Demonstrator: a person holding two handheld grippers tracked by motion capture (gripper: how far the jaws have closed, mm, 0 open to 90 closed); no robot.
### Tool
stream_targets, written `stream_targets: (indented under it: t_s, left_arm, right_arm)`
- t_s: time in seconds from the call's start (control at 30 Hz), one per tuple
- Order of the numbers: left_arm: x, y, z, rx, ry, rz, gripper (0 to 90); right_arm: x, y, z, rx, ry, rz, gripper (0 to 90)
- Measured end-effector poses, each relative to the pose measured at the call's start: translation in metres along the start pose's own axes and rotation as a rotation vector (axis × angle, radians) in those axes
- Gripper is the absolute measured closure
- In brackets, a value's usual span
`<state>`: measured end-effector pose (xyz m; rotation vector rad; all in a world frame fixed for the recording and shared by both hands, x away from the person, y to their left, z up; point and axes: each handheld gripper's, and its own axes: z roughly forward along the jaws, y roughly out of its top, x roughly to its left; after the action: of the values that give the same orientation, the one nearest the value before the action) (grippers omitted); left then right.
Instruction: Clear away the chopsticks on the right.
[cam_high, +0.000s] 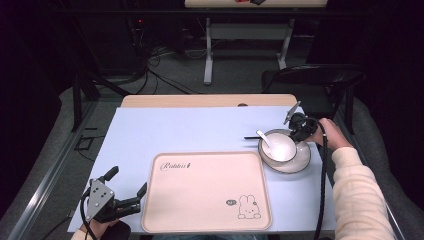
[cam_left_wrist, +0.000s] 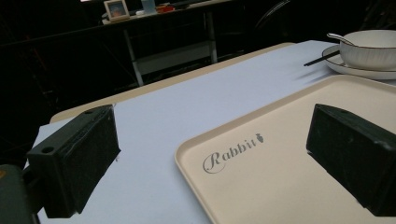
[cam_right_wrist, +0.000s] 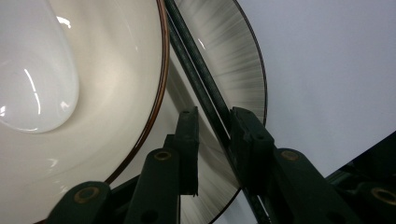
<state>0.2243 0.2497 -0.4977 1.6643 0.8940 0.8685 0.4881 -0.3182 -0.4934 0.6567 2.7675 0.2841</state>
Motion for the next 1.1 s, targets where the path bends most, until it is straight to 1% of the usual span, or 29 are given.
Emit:
stream_targets:
  t_s: [0.07, 0.27, 0.43, 0.47, 0.6, 0.63, 0.77, 0.93, 1.1]
  left_arm:
    - [0.000, 0.000, 0.000, -0.001, 0.001, 0.000, 2.2]
    - [0.000, 0.000, 0.000, 0.000, 0.001, 0.001, 2.3]
    - [0.000, 0.000, 0.000, 0.001, 0.001, 0.003, 2.3]
    - [0.000, 0.000, 0.000, 0.000, 0.002, 0.001, 2.3]
    - [0.000, 0.000, 0.000, 0.000, 0.003, 0.001, 2.3]
    - [0.000, 0.000, 0.000, -0.001, 0.002, 0.000, 2.3]
    - [0.000, 0.000, 0.000, -0.002, 0.004, -0.002, 2.3]
    - [0.000, 0.000, 0.000, 0.001, 0.003, 0.001, 2.3]
    - [0.000, 0.000, 0.000, -0.001, 0.004, 0.000, 2.3]
  right_arm:
    - [0.000, 0.000, 0.001, 0.008, 0.012, 0.001, 73.7]
    - [0.000, 0.000, 0.003, 0.024, 0.027, 0.000, 75.7]
    - [0.000, 0.000, 0.006, 0.026, 0.046, -0.019, 75.7]
    - [0.000, 0.001, 0.006, 0.038, 0.047, -0.023, 76.0]
    - [0.001, 0.001, 0.009, 0.041, 0.050, -0.027, 78.1]
    - [0.001, 0.001, 0.009, 0.032, 0.056, -0.023, 78.6]
    - [0.001, 0.001, 0.009, 0.027, 0.055, -0.039, 82.0]
    - [0.001, 0.002, 0.011, 0.034, 0.059, -0.047, 81.4]
    - [0.000, 0.000, 0.011, 0.023, 0.071, -0.049, 84.6]
